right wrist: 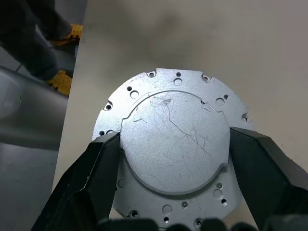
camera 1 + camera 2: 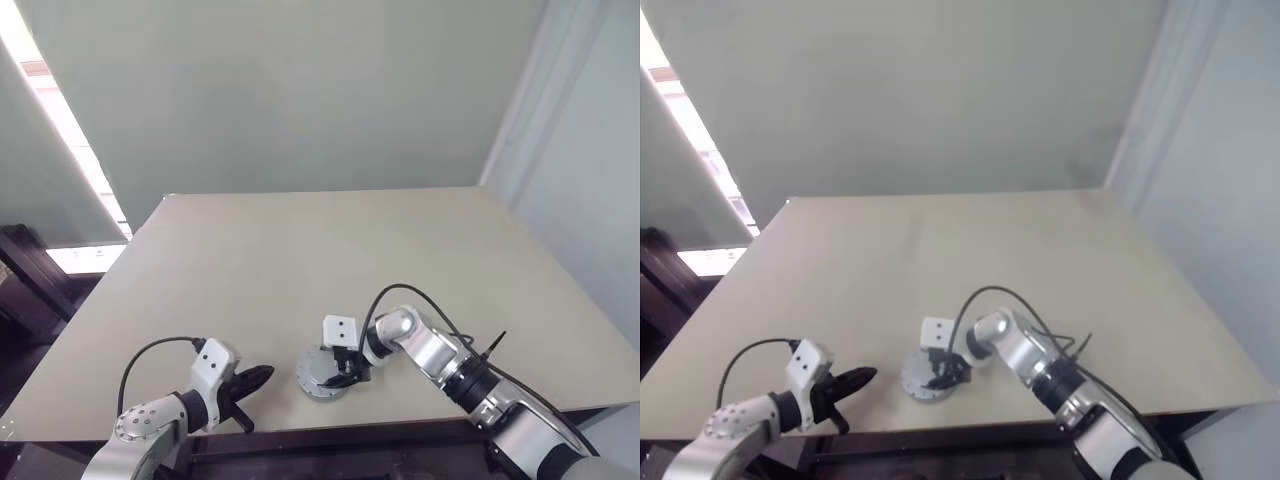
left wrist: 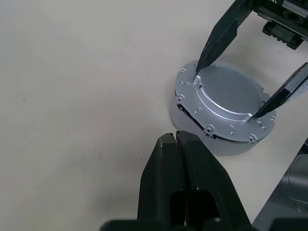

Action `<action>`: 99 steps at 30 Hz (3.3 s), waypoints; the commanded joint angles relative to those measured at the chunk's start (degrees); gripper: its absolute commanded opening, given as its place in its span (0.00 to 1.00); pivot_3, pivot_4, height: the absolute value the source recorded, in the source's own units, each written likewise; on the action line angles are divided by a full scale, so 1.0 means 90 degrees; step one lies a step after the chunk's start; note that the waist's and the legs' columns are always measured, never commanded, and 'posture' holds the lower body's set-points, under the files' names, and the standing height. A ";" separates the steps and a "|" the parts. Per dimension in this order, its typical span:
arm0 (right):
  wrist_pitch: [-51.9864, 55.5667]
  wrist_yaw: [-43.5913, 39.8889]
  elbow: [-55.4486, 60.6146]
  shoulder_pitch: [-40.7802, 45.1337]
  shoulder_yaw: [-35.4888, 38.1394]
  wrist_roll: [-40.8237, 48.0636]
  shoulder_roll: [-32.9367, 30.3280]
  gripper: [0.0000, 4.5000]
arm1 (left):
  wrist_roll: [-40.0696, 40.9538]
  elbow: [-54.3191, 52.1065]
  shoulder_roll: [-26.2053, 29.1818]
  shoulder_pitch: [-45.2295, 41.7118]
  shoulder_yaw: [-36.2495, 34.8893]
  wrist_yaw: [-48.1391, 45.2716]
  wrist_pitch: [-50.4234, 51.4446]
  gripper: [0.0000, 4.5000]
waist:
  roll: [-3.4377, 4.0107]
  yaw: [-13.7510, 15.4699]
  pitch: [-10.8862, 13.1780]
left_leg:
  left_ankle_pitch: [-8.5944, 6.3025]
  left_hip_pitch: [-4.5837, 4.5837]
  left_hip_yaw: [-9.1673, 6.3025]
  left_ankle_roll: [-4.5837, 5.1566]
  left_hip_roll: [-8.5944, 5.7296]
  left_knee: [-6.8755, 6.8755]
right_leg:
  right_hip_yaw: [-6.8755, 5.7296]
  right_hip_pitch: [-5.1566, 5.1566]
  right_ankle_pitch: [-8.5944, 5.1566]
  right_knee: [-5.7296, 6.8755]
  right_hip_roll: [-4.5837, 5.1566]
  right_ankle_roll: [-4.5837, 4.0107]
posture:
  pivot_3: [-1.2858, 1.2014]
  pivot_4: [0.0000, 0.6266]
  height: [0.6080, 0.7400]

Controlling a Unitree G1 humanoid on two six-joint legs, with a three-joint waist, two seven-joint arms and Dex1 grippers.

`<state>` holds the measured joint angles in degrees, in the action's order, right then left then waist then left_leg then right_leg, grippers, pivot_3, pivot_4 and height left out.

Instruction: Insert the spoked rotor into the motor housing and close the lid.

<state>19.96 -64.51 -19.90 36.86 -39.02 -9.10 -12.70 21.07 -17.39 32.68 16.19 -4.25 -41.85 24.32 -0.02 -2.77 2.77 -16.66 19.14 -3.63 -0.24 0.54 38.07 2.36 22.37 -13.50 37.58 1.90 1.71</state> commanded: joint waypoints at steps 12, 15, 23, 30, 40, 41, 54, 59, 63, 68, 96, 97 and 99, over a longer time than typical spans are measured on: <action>0.0325 -0.0609 -0.0224 0.0222 -0.0214 -0.0203 -0.0144 0.73 | -0.0122 0.0008 -0.0040 -0.0104 0.0319 -0.0094 -0.0106 0.00 | 0.0000 -0.0006 0.0000 | 0.0000 0.0004 -0.0001 0.0000 0.0000 -0.0016 | 0.0000 0.0005 -0.0001 -0.0006 -0.0001 0.0000 | 0.52 0.00 1.00; 0.0425 -0.0578 -0.0224 0.0199 -0.0211 -0.0184 -0.0091 0.73 | -0.0250 0.0181 0.0040 -0.0063 0.0431 -0.0207 -0.0204 0.00 | 0.0000 -0.0009 -0.0001 | 0.0000 0.0001 0.0000 0.0000 0.0001 -0.0016 | 0.0000 0.0005 -0.0001 -0.0006 -0.0001 0.0000 | 0.52 0.00 1.00; 0.0838 -0.0289 -0.0186 0.0182 -0.0068 -0.0169 0.0043 0.73 | -0.0476 0.1082 0.0040 -0.0093 0.0443 -0.0454 -0.0807 0.00 | 0.0004 -0.0011 0.0000 | 0.0001 -0.0004 -0.0002 0.0000 0.0004 -0.0017 | -0.0001 0.0008 -0.0002 -0.0002 -0.0004 -0.0001 | 0.52 0.00 1.00; 0.1139 -0.0185 -0.0061 0.0169 -0.0093 -0.0173 0.0036 0.73 | -0.0703 0.1768 -0.0168 -0.0188 0.0439 -0.0737 -0.2294 0.00 | 0.0005 -0.0007 0.0000 | 0.0001 -0.0006 -0.0003 0.0000 0.0005 -0.0017 | -0.0002 0.0008 -0.0001 0.0000 -0.0003 -0.0001 | 0.52 0.00 1.00; 0.1657 0.0039 0.0059 0.0136 -0.0111 -0.0155 0.0113 0.73 | -0.0783 0.2077 -0.0373 -0.0195 0.0439 -0.0756 -0.2969 0.00 | 0.0007 -0.0009 -0.0001 | 0.0001 -0.0007 -0.0003 0.0000 0.0006 -0.0017 | -0.0003 0.0008 -0.0002 0.0001 -0.0003 -0.0001 | 0.52 0.00 1.00; 0.1740 0.0072 0.0079 0.0127 -0.0102 -0.0150 0.0125 0.73 | -0.0789 0.2070 -0.0382 -0.0187 0.0451 -0.0760 -0.2979 0.00 | 0.0007 -0.0009 -0.0001 | 0.0001 -0.0007 -0.0003 0.0000 0.0006 -0.0017 | -0.0003 0.0009 -0.0002 0.0002 -0.0003 -0.0001 | 0.52 0.00 1.00; 0.2376 0.0514 0.0221 0.0029 -0.0097 -0.0160 0.0232 0.73 | -0.0755 0.2025 -0.0479 -0.0157 0.0525 -0.0758 -0.2941 0.00 | 0.0011 -0.0033 0.0001 | 0.0001 -0.0007 -0.0007 0.0000 0.0008 -0.0018 | -0.0007 0.0011 -0.0002 0.0002 -0.0004 0.0000 | 0.52 0.00 1.00; 0.2487 0.0591 0.0254 0.0002 -0.0151 -0.0170 0.0243 0.73 | -0.0748 0.2015 -0.0470 -0.0138 0.0530 -0.0766 -0.2914 0.00 | 0.0016 -0.0035 0.0004 | 0.0000 -0.0009 -0.0011 -0.0001 0.0008 -0.0019 | -0.0009 0.0012 -0.0003 0.0002 -0.0004 0.0000 | 0.52 0.00 1.00; 0.2611 0.0629 0.0293 -0.0005 -0.0193 -0.0167 0.0254 0.73 | -0.0750 0.2013 -0.0459 -0.0121 0.0526 -0.0768 -0.2906 0.00 | 0.0023 -0.0034 0.0008 | 0.0000 -0.0010 -0.0014 -0.0001 0.0008 -0.0020 | -0.0010 0.0013 -0.0003 0.0002 -0.0005 0.0000 | 0.52 0.00 1.00; 0.2706 0.0725 0.0326 -0.0011 -0.0247 -0.0202 0.0257 0.73 | -0.0767 0.2008 -0.0443 -0.0101 0.0521 -0.0762 -0.2911 0.00 | 0.0032 -0.0035 0.0014 | 0.0000 -0.0010 -0.0015 -0.0001 0.0008 -0.0020 | -0.0010 0.0014 -0.0003 0.0002 -0.0005 0.0000 | 0.52 0.00 1.00; 0.2890 0.0924 0.0459 0.0049 -0.0595 -0.0311 0.0121 0.73 | -0.1059 0.2722 -0.1135 -0.0993 0.0927 -0.0376 -0.3016 0.00 | 0.0024 -0.0035 0.0006 | -0.0002 -0.0023 -0.0023 -0.0005 0.0002 -0.0032 | -0.0014 0.0017 -0.0003 -0.0003 -0.0005 0.0000 | 0.52 0.00 1.00; 0.2894 0.0925 0.0465 0.0049 -0.0599 -0.0310 0.0118 0.73 | -0.1080 0.2799 -0.1164 -0.1025 0.0957 -0.0394 -0.3050 0.00 | 0.0020 -0.0035 0.0001 | -0.0002 -0.0022 -0.0024 -0.0004 0.0002 -0.0034 | -0.0014 0.0017 -0.0003 -0.0004 -0.0005 0.0000 | 0.52 0.00 1.00; 0.2911 0.0930 0.0480 0.0046 -0.0602 -0.0308 0.0114 0.73 | -0.1089 0.2967 -0.1240 -0.1088 0.1010 -0.0413 -0.3064 0.00 | 0.0025 -0.0033 -0.0006 | -0.0002 -0.0024 -0.0024 -0.0005 0.0002 -0.0036 | -0.0015 0.0017 -0.0003 -0.0005 -0.0005 0.0000 | 0.52 0.00 1.00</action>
<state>44.54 -58.17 -12.59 38.36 -41.78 -9.10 -10.01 11.96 8.18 21.93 6.98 3.89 -45.24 -2.90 0.21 -3.07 2.72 -16.67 18.92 -3.84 -0.28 0.56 37.75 2.23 22.51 -13.53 37.54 1.86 1.71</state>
